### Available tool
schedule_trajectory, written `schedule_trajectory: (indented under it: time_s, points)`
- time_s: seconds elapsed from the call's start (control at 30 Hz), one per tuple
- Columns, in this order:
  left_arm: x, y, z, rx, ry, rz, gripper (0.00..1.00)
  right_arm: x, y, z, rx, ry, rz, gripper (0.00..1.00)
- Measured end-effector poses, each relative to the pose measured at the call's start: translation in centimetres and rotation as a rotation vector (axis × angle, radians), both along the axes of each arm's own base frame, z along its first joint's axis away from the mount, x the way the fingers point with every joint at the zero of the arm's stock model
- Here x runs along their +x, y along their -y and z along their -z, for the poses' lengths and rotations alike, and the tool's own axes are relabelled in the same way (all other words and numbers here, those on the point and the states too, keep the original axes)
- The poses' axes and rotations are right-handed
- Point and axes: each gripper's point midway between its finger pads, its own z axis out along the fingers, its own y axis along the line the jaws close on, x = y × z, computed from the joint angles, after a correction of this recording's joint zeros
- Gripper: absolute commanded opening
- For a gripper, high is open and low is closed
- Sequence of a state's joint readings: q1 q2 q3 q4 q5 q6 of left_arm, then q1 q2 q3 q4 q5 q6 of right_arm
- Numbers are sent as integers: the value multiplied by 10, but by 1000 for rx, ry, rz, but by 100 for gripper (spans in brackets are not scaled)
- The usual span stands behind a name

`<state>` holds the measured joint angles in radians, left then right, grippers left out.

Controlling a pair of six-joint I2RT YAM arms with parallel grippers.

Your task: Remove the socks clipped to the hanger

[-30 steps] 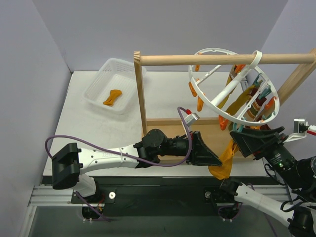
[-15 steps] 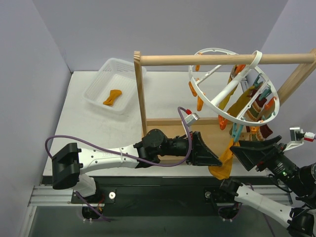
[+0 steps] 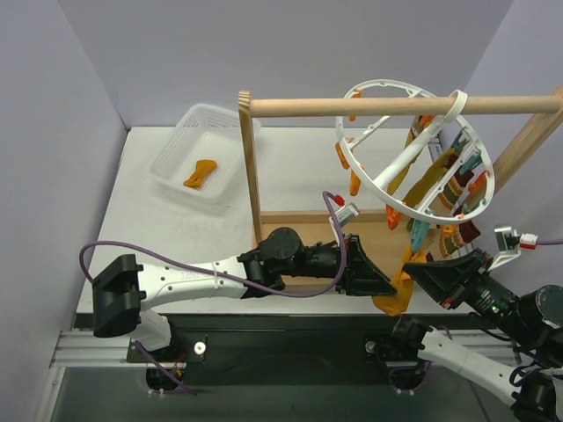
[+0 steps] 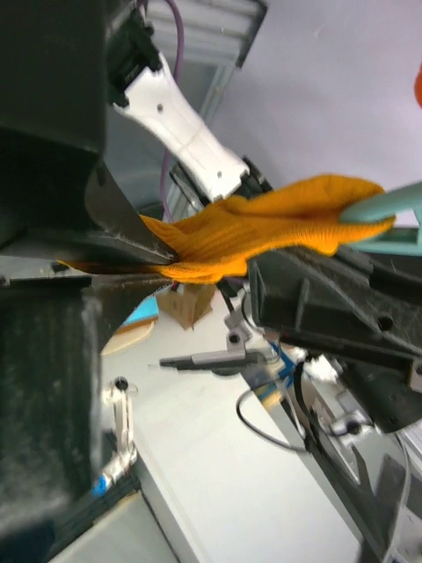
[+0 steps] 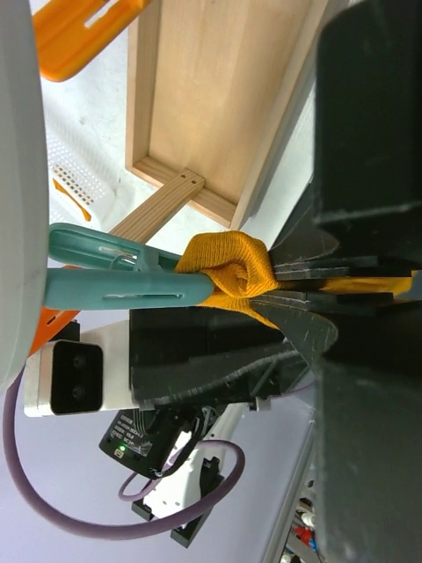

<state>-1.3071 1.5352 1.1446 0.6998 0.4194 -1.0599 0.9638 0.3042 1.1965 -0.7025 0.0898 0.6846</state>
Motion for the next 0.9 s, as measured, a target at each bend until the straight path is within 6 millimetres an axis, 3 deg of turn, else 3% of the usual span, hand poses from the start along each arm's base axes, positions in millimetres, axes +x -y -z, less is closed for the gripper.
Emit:
schedule_trajectory:
  time_s: [0.1, 0.27, 0.43, 0.63, 0.77, 0.9]
  points:
    - [5, 2, 11, 46, 39, -46, 63, 0, 0, 0, 1, 1, 2, 0]
    - [10, -3, 15, 106, 170, -165, 65, 2, -1, 3, -7, -5, 6, 0]
    - [15, -5, -22, 54, 293, -263, 70, 2, -1, 3, -7, -5, 7, 0]
    - [44, -2, -65, 1, 339, -441, 70, 2, -1, 4, -8, -5, 6, 0]
    - [60, 4, -71, 13, 325, -518, 70, 2, -1, 4, -10, -6, 6, 0]
    - [71, 13, -64, 55, 312, -565, 70, 2, -1, 5, -13, -8, 6, 0]
